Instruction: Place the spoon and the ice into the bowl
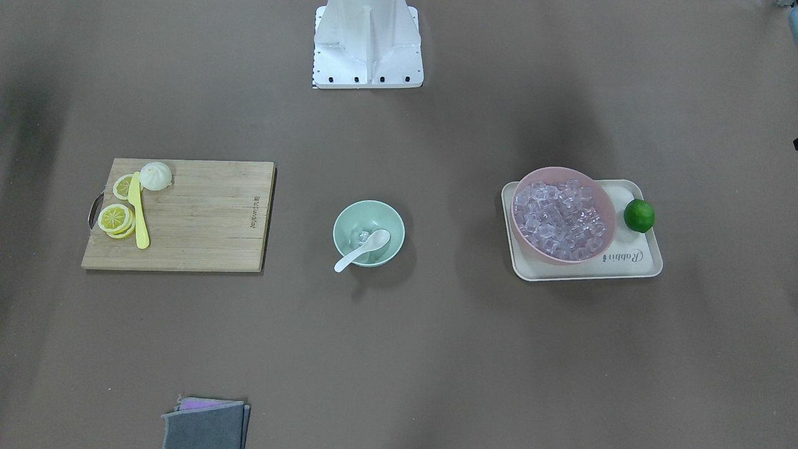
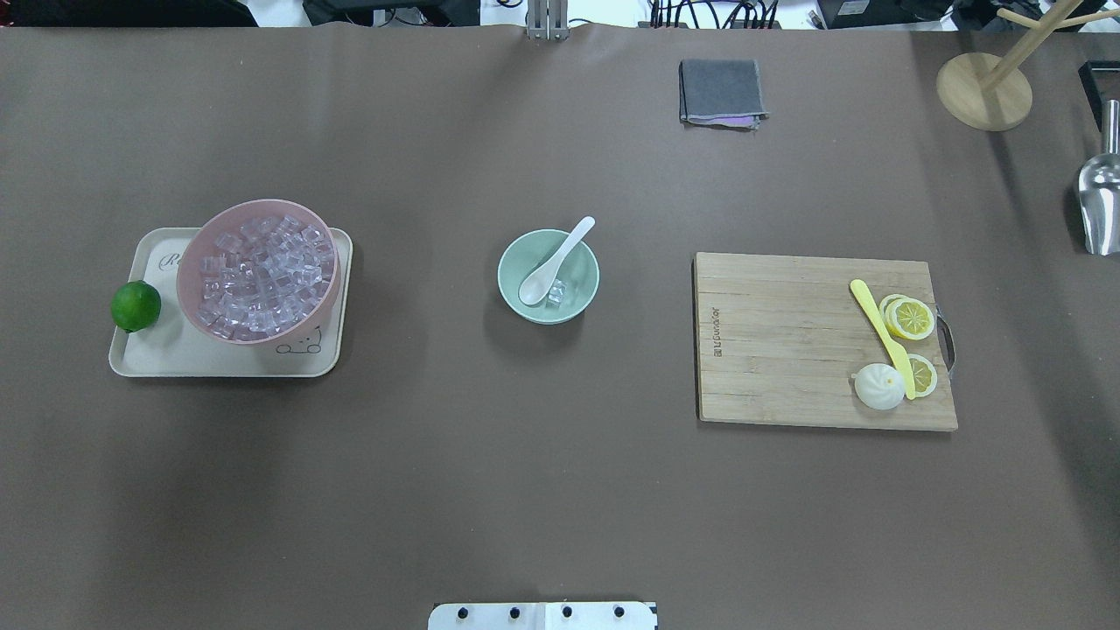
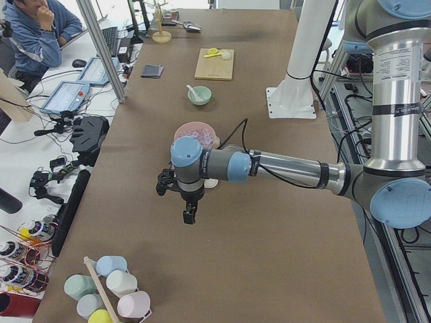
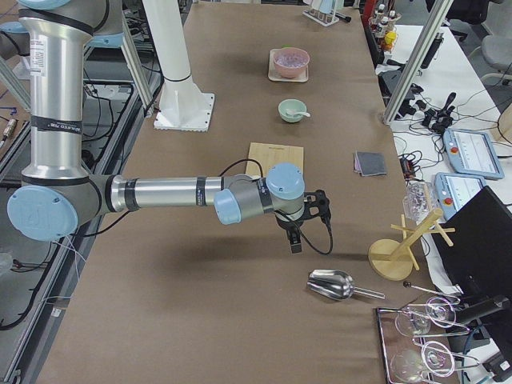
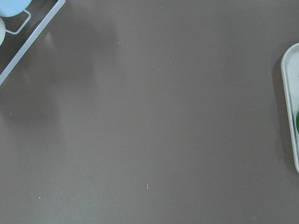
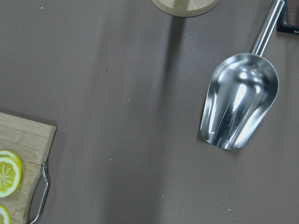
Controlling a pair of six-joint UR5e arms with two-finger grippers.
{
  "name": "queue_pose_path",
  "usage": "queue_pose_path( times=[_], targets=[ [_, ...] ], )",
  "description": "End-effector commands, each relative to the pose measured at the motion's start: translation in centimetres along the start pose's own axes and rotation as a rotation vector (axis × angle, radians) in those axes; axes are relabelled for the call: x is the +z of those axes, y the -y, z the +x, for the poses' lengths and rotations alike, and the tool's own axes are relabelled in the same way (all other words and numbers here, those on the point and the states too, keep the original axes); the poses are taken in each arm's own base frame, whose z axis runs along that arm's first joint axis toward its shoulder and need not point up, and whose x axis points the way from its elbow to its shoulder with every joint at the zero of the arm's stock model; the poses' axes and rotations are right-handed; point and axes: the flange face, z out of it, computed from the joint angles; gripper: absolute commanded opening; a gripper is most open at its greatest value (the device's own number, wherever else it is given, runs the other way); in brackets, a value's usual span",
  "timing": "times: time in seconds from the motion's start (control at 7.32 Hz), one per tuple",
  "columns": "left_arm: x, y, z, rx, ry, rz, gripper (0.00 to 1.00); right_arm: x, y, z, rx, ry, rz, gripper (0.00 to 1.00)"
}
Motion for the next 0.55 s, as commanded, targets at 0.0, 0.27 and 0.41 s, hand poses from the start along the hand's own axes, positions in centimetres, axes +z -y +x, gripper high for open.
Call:
queue_pose_path(
  times=[0.0, 0.27, 0.41],
  targets=[
    [-0.09, 0.24, 0.07, 0.001, 0.001, 0.002, 0.98, -0.15, 0.14, -0.1, -0.003, 0.003, 0.003, 1.0],
    [-0.26, 0.27, 0.23, 0.005, 0.0, 0.006, 0.98, -0.23, 0.58, -0.24, 0.005, 0.003, 0.006, 1.0],
    [-0.42, 0.36, 0.37, 0.009, 0.0, 0.009, 0.98, -0.34, 0.69, -0.39, 0.002, 0.006, 0.01, 1.0]
  ],
)
